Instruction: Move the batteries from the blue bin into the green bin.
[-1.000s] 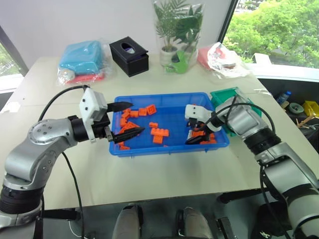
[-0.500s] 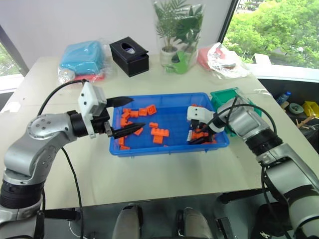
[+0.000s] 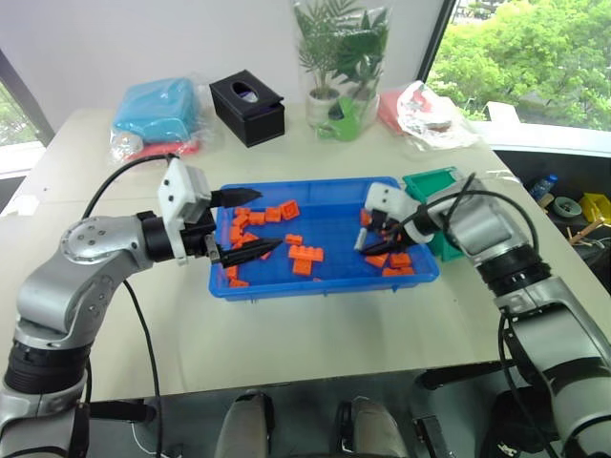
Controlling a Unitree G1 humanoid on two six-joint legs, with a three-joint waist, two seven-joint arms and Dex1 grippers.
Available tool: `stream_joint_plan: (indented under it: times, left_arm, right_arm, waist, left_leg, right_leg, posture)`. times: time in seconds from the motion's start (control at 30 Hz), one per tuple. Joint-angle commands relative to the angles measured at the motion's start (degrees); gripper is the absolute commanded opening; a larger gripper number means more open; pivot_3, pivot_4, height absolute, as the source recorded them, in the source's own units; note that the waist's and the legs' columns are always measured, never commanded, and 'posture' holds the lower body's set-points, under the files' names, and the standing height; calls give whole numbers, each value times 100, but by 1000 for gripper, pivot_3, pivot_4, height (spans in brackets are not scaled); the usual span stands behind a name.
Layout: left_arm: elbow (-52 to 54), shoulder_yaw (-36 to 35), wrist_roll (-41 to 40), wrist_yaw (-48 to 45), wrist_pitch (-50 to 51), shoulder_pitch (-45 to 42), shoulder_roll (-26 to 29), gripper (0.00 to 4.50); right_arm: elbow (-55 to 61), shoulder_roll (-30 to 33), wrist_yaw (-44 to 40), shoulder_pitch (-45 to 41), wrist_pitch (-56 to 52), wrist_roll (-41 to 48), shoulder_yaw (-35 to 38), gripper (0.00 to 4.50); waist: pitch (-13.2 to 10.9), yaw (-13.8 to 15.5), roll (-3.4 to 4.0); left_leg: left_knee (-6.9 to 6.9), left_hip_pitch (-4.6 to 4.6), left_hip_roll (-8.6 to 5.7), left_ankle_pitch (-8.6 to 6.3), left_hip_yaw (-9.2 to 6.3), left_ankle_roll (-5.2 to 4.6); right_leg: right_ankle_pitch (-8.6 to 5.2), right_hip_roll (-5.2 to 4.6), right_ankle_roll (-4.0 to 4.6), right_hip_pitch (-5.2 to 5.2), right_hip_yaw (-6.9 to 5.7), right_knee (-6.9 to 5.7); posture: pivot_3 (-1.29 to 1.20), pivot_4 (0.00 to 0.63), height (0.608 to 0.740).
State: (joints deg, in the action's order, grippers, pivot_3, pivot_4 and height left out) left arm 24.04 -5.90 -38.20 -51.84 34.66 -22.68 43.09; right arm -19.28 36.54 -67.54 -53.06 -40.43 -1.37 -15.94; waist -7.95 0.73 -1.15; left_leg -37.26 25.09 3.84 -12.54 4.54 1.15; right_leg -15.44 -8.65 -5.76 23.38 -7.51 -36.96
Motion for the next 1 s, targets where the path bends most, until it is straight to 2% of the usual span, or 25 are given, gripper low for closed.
stream_joint_plan:
  times: [0.03,0.17,0.33,0.47,0.5,0.53,0.6,0.7,0.87,1.0]
  left_arm:
    - [232,-66,-111,0,13,36,14,4500]
    - [283,-38,-164,-18,58,83,-12,4500]
    - [205,66,-138,-87,29,11,-50,4500]
    - [64,152,-108,-139,14,-170,-107,4500]
    - [35,168,-100,-152,10,-202,-116,4500]
    - [13,182,-93,-162,5,-224,-122,4500]
    - [-19,190,-85,-188,-10,-240,-118,4500]
    - [-48,132,-96,-251,-22,-202,-65,4500]
    - [-130,-109,-113,-466,-31,-73,213,4500]
    - [-289,-423,-233,-670,30,-54,522,4500]
  right_arm:
    - [169,320,607,-339,-437,241,951,2234]
    - [-91,867,1323,-201,-584,193,1590,2234]
    - [-448,1065,1802,51,-459,176,1748,2234]
    - [-696,991,1903,113,-111,263,1759,4209]
    - [-778,979,1909,58,-42,316,1809,4411]
    - [-846,990,1902,8,27,363,1852,4411]
    - [-815,1156,1674,-13,183,481,1890,4411]
    - [-285,1632,803,321,394,855,1975,4411]
    - [927,2443,-813,1524,1020,1760,2408,4411]
    - [1214,2773,-1247,2383,1320,2022,2722,4411]
  waist:
    - [0,8,0]
    - [1,49,-1]
    - [3,-30,-3]
    - [-3,-48,7]
    - [-3,-49,8]
    - [-3,-47,8]
    - [-3,-46,8]
    - [-8,1,14]
    - [-5,14,10]
    - [-5,-15,10]
  left_leg:
    - [0,0,0,0,0,0]
    - [0,1,-3,-3,-1,3]
    - [5,1,0,-2,1,1]
    - [8,1,0,1,6,-1]
    - [8,1,0,1,8,-1]
    - [9,1,0,1,9,-1]
    - [7,1,0,1,9,-1]
    - [6,2,0,1,8,-1]
    - [9,2,-1,-3,0,-2]
    - [8,-4,0,-4,4,-2]
  right_leg:
    - [0,0,0,0,0,0]
    - [-7,-1,13,-4,-1,13]
    - [-6,1,10,-5,0,19]
    - [0,0,-2,-12,3,-1]
    - [1,0,-2,-12,4,-2]
    - [1,0,-2,-12,4,-2]
    - [0,0,-3,-12,4,-2]
    - [-1,-1,-2,-11,4,2]
    - [-6,1,-4,-12,-1,38]
    - [-4,1,-4,-16,0,41]
  posture:
    - [0,150,657]
    - [0,150,657]
    - [0,150,657]
    - [0,150,657]
    - [0,150,657]
    - [0,150,657]
    - [0,150,657]
    - [0,150,657]
    - [0,150,657]
    - [0,150,657]
